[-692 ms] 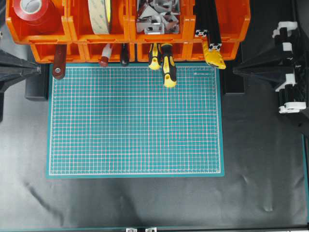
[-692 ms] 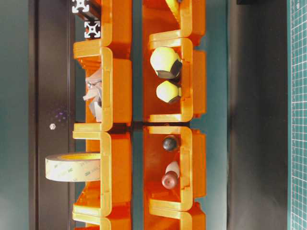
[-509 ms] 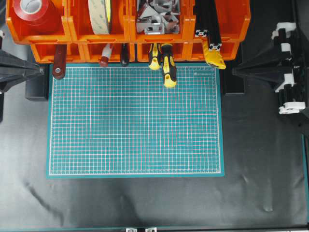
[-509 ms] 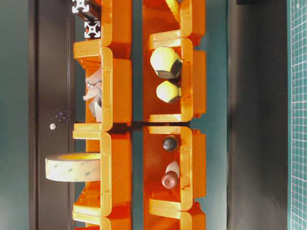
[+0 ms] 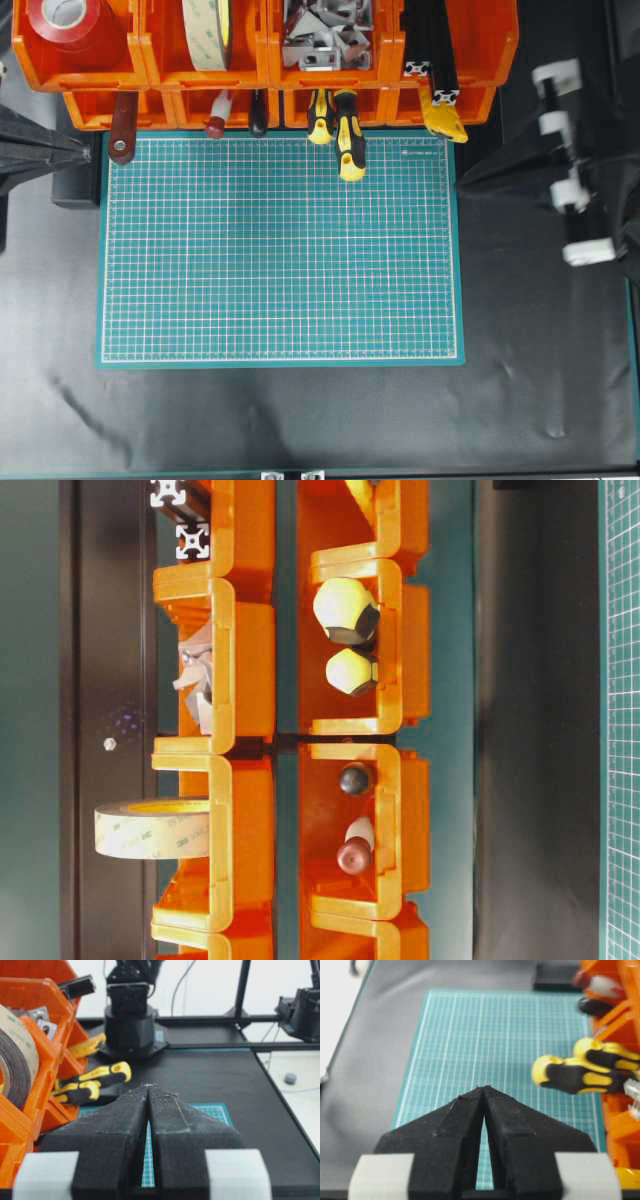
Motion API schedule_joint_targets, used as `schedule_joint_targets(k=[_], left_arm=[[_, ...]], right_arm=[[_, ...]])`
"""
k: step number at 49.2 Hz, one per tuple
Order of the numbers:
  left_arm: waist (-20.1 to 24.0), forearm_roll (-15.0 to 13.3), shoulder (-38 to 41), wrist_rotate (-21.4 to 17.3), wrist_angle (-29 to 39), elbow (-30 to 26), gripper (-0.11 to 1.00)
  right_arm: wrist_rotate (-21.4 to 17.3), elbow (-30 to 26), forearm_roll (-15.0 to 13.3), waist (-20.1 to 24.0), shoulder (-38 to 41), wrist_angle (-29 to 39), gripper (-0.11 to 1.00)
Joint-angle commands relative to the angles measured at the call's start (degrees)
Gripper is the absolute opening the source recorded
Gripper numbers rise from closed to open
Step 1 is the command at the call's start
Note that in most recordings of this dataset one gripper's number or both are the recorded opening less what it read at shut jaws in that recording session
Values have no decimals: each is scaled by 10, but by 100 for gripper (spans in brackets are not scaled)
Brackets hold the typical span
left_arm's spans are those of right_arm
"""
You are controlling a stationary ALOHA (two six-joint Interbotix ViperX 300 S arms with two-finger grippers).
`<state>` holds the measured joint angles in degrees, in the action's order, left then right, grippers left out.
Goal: Pick screwdriver from container rack with right arm.
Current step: 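Swing the right gripper in over the mat toward the rack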
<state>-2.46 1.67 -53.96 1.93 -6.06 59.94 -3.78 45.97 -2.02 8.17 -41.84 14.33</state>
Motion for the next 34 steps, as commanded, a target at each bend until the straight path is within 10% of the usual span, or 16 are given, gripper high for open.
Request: schedule_joint_targets(k=[1, 22, 34], left_arm=[[-1, 2, 4, 2, 0, -18, 0], [-4, 2, 8, 3, 1, -18, 0], [-9, 2, 11, 3, 1, -18, 0]], right_arm=[[0, -63, -25, 21, 41, 46, 0], [-35, -210, -229, 122, 198, 291, 0], [-172, -247, -522, 216, 281, 477, 0]])
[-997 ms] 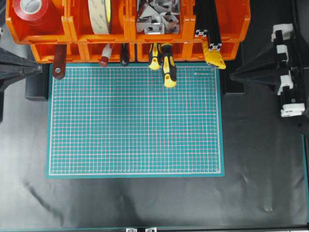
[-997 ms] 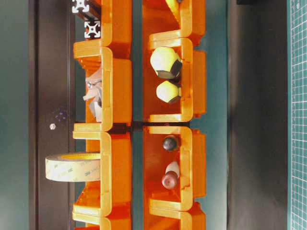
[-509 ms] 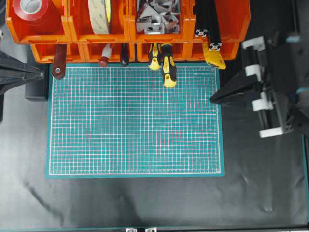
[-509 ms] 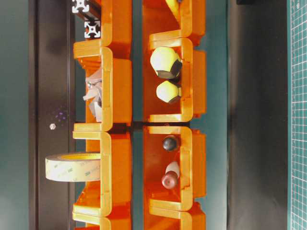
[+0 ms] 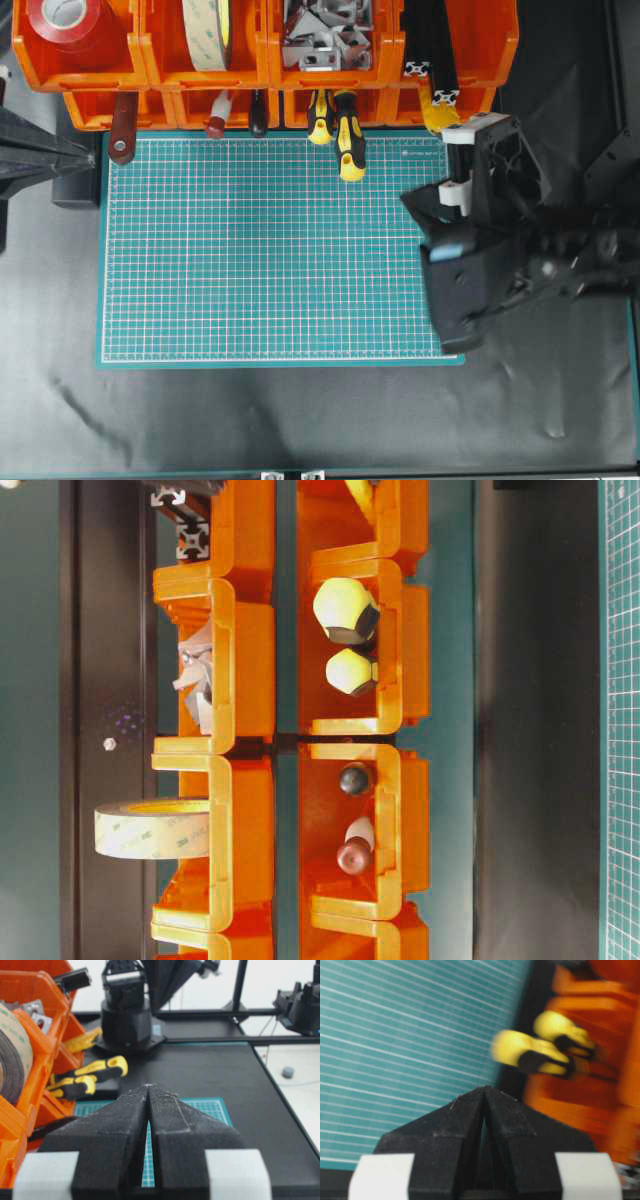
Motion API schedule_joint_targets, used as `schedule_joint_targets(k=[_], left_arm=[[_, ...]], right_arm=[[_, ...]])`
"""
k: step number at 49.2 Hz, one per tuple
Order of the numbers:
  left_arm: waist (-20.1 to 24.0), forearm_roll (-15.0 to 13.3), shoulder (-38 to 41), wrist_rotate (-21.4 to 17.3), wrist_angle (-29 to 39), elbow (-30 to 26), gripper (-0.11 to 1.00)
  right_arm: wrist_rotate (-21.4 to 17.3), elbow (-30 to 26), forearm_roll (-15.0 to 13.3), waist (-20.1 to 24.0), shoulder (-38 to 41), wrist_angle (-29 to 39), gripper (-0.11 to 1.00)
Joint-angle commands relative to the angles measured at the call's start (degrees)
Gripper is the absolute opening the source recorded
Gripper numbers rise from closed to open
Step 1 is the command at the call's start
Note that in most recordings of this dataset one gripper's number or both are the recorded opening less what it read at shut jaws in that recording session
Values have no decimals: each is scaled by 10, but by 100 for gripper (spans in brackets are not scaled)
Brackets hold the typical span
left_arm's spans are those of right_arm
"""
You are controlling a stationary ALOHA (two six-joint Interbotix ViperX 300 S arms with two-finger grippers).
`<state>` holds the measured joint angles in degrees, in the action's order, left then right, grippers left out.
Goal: Pick screwdriver from container rack with right arm.
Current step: 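Swing the right gripper in over the mat toward the rack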
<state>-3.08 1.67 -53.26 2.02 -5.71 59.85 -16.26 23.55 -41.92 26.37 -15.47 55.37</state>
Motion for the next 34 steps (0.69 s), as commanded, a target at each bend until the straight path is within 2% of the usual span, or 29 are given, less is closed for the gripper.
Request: schedule_joint_targets(k=[1, 3, 6, 8, 13, 30, 34], left_arm=[[-3, 2, 4, 2, -3, -18, 0], [-3, 2, 4, 2, -3, -17, 0], [-4, 2, 4, 2, -2, -17, 0], [-3, 2, 4, 2, -2, -17, 0], [-3, 2, 4, 2, -2, -17, 0], [-4, 2, 5, 2, -1, -14, 0], [-4, 2, 5, 2, -1, -15, 0]], right_arm=[[-62, -22, -146, 41, 24, 79, 0], [-91, -18, -186, 54, 35, 104, 0], [-137, -6, -232, 76, 53, 134, 0], [-156, 0, -243, 87, 60, 144, 0], [-185, 13, -247, 109, 81, 158, 0], [-185, 25, -248, 124, 126, 186, 0], [-183, 26, -247, 124, 128, 185, 5]])
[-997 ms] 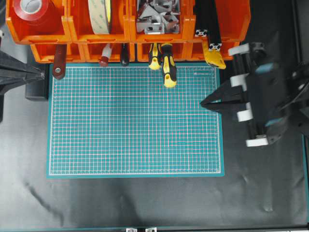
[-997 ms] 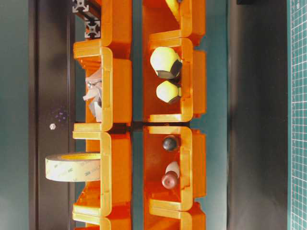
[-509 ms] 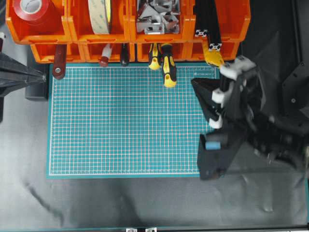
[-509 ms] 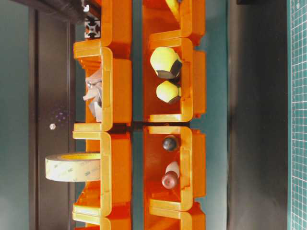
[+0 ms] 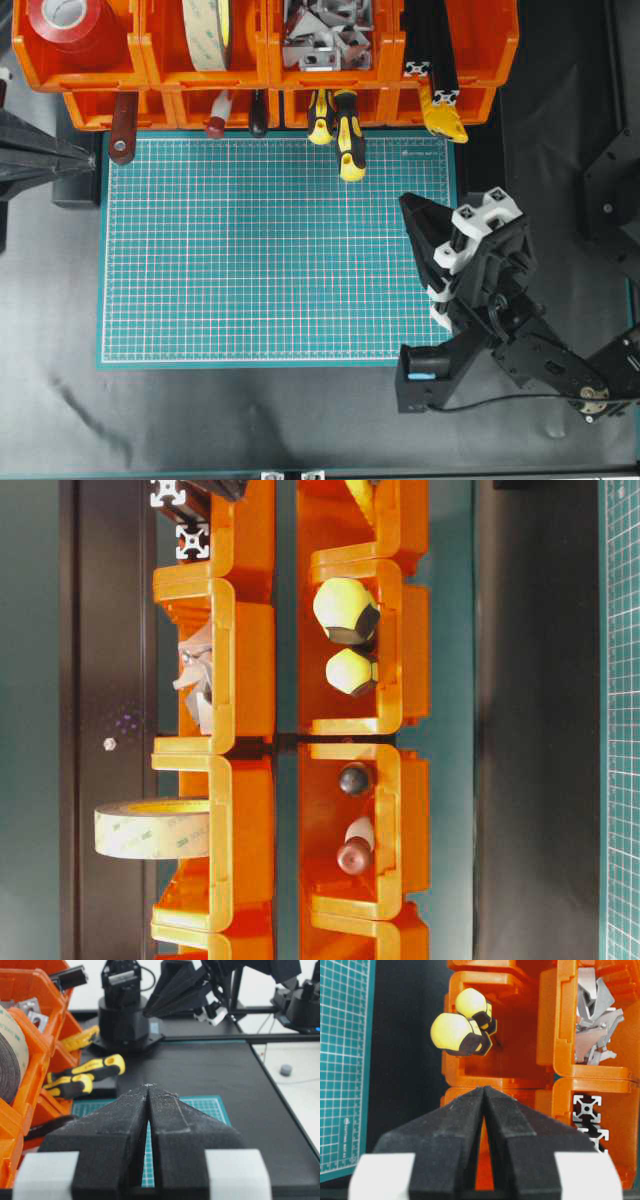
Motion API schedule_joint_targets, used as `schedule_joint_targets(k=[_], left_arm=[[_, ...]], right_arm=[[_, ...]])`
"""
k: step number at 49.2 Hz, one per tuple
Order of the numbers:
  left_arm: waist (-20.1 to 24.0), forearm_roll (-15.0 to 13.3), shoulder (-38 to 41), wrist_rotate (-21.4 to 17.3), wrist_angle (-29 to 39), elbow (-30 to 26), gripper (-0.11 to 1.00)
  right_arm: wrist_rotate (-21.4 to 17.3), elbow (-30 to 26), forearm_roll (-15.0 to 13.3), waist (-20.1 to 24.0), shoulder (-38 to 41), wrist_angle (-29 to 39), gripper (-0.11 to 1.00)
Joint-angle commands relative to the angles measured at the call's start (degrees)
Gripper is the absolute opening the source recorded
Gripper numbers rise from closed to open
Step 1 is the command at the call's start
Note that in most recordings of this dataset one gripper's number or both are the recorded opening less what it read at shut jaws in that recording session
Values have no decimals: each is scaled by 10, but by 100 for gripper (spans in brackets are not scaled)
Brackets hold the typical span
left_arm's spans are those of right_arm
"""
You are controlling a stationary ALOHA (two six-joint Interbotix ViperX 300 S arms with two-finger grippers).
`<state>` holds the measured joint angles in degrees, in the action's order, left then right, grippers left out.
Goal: Pick screwdriver from container rack with right arm.
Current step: 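Swing the right gripper in over the mat toward the rack, then reach the right gripper to the yellow-black screwdriver handle and close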
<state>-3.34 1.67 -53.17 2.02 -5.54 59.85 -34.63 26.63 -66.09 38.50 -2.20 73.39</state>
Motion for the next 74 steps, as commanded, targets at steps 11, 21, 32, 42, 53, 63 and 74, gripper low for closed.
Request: schedule_joint_targets(k=[11, 21, 32, 42, 53, 63, 74], left_arm=[[-1, 2, 8, 2, -3, -14, 0], [0, 2, 11, 2, -4, -14, 0], [0, 2, 12, 2, -5, -14, 0], [0, 2, 12, 2, -5, -13, 0], [0, 2, 11, 2, -3, -11, 0], [1, 2, 10, 3, -3, -10, 0], [0, 2, 10, 3, -4, -10, 0]], right_arm=[[-3, 0, -8, -11, 11, -4, 61], [-4, -1, -39, -32, 46, -12, 86], [-17, -12, -54, -70, 75, -37, 85], [-31, -17, -65, -109, 90, -67, 85], [-31, -20, -65, -135, 94, -79, 84], [-33, -20, -59, -135, 95, -78, 79], [-31, -33, -53, -126, 101, -74, 43]])
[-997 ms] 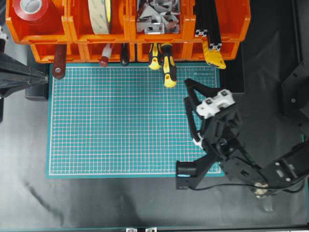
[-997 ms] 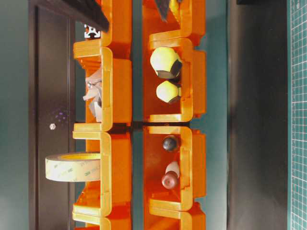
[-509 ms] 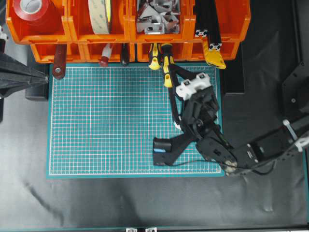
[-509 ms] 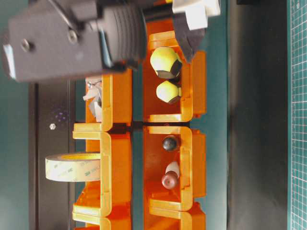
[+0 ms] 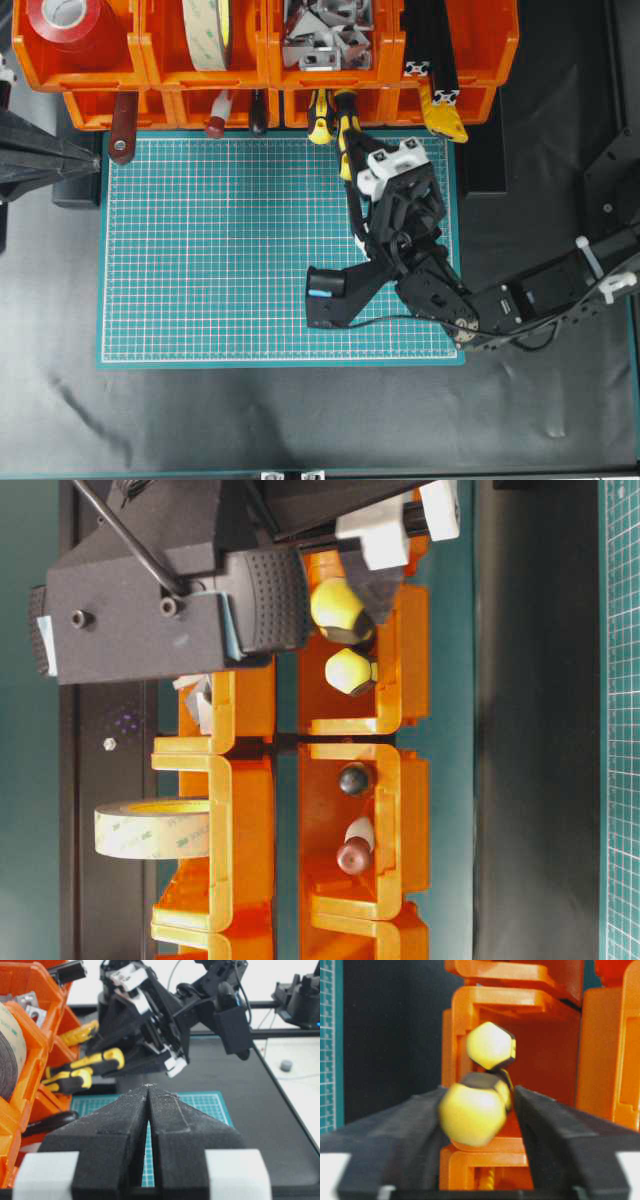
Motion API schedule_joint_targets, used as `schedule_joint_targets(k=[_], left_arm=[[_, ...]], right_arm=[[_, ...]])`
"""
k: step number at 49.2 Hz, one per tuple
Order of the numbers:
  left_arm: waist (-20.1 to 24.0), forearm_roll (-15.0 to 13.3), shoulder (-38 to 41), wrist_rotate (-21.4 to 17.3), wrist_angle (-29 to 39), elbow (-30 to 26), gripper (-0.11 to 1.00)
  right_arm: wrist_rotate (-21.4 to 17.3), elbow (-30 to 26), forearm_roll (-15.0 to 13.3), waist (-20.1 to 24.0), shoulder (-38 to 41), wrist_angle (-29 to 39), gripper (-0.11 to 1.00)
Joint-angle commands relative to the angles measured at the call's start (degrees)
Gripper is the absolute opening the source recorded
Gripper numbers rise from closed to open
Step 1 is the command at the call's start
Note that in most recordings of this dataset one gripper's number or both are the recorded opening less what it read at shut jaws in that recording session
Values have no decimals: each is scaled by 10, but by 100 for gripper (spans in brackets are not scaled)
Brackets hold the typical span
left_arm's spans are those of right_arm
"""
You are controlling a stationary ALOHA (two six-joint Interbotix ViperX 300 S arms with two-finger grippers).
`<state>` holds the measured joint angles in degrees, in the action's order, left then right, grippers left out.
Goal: Pick screwdriver from container rack with right arm.
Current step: 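Reach the right gripper to the yellow-black screwdriver handle and close, then pull the screwdriver out of the rack toward the mat's front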
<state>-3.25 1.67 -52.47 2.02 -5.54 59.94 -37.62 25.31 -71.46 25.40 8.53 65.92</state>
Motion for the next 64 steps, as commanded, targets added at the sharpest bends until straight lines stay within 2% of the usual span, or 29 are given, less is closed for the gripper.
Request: schedule_joint_targets(k=[1, 16, 29, 38, 49, 64], left_arm=[[-1, 2, 2, 3, -4, -11, 0], [-2, 2, 2, 7, -4, -11, 0], [-2, 2, 2, 18, -4, -10, 0], [-2, 2, 2, 18, -3, -7, 0], [-2, 2, 1, 18, -3, -6, 0], [0, 2, 1, 18, -3, -4, 0]], right_arm=[[-1, -21, 1, 5, -5, 2, 40], [1, -45, 8, 8, 3, 40, 40], [4, -44, 45, 16, -1, 69, 40], [6, -46, 48, 46, -2, 84, 40], [24, -57, 48, 97, -10, 160, 40], [37, -85, 48, 162, -8, 230, 40]])
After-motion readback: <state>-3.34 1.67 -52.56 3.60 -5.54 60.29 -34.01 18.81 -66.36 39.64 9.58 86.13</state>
